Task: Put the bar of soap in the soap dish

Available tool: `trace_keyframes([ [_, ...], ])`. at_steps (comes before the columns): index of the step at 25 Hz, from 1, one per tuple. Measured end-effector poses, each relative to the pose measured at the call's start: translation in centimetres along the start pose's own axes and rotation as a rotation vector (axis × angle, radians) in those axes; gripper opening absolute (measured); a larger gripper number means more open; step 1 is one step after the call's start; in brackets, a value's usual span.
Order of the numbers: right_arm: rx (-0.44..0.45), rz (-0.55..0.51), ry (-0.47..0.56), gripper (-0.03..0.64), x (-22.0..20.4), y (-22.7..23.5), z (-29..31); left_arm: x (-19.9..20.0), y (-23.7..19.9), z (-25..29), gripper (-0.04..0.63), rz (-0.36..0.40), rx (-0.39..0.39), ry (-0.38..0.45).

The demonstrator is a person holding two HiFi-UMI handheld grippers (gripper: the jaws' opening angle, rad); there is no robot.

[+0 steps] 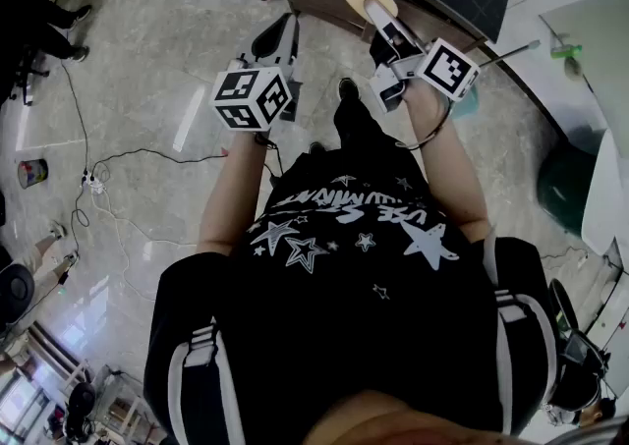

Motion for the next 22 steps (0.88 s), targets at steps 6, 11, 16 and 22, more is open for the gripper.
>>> trace_keyframes([
  [6, 0.021, 0.006, 0.002, 0.126, 1.0, 0.8, 1.0, 0.0, -0.5, 1.1, 0.012, 0.002, 0.014, 0.002],
  [11, 0.035, 0.017, -0.015, 0.126, 3.4, 3.6, 4.6, 0.8, -2.4, 5.0, 0.012, 0.012, 0.033, -0.001],
  [16, 0.056, 0.03, -0.019, 0.126, 6.3, 6.5, 8.1, 1.7, -4.3, 8.9, 0.012, 0.037, 0.055, -0.009],
  [22, 0.08, 0.034, -0.034, 0.126, 10.9, 9.7, 13.5, 3.5, -6.7, 14.7, 0.012, 0.043, 0.086, -0.02],
])
Point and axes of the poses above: the fingertips, and each gripper's own axes: z forward along the fingers, y to its right, x out of its top, the point moved 9 cm from there along -z, backward along the fingers, and after that the axes turned 3 degrees about z, right-handed, at the moved point
